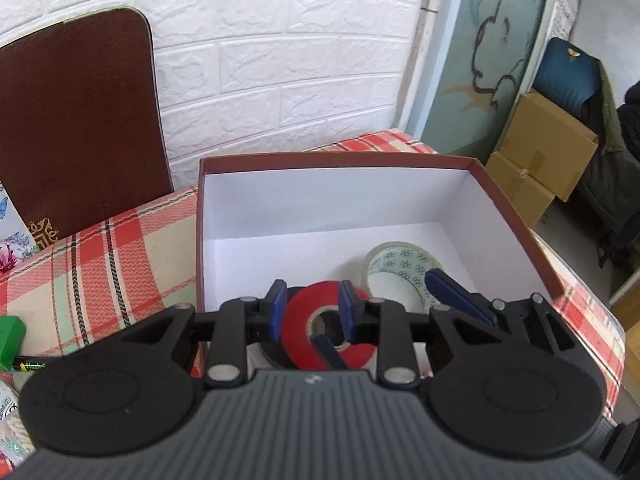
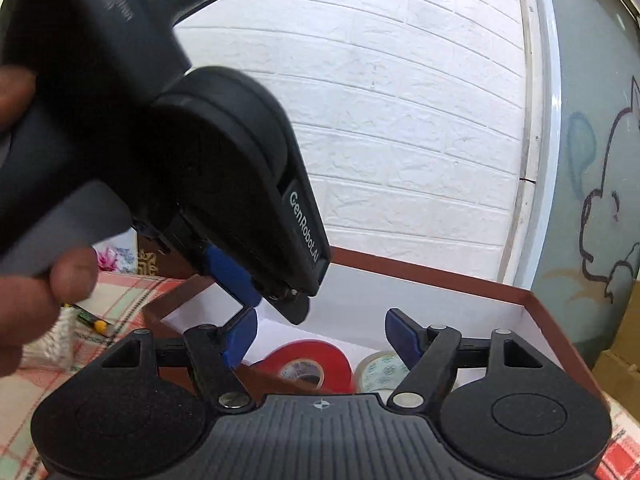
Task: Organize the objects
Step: 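Carry the red tape into the brown box and release it, then move the right tool to the green snack box and grasp it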
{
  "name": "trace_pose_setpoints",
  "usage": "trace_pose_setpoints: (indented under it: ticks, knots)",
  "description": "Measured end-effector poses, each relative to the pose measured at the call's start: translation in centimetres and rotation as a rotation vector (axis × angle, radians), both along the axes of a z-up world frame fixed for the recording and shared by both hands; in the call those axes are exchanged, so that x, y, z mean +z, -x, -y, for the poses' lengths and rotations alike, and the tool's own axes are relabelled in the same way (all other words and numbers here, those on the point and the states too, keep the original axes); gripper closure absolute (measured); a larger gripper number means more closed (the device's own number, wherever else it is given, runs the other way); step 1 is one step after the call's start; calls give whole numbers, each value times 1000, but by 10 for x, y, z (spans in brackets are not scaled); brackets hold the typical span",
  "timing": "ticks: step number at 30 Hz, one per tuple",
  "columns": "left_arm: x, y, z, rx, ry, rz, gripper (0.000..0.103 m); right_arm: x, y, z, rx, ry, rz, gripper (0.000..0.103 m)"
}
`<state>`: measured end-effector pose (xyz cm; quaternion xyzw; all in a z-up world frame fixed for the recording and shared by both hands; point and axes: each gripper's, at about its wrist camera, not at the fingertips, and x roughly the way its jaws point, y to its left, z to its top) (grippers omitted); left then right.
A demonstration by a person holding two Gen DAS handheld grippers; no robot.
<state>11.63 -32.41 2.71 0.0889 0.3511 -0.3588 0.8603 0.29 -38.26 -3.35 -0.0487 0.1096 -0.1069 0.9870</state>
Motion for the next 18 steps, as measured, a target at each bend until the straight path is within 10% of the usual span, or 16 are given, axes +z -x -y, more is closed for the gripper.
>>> trace_pose_setpoints:
  ticks: [9, 18]
  knots:
    - [9, 39, -92, 82, 98, 52, 63, -3, 65, -41, 18, -54, 97, 29]
    - [-50, 37, -258, 463, 26, -67, 63, -36, 45, -128, 300, -70, -123, 28]
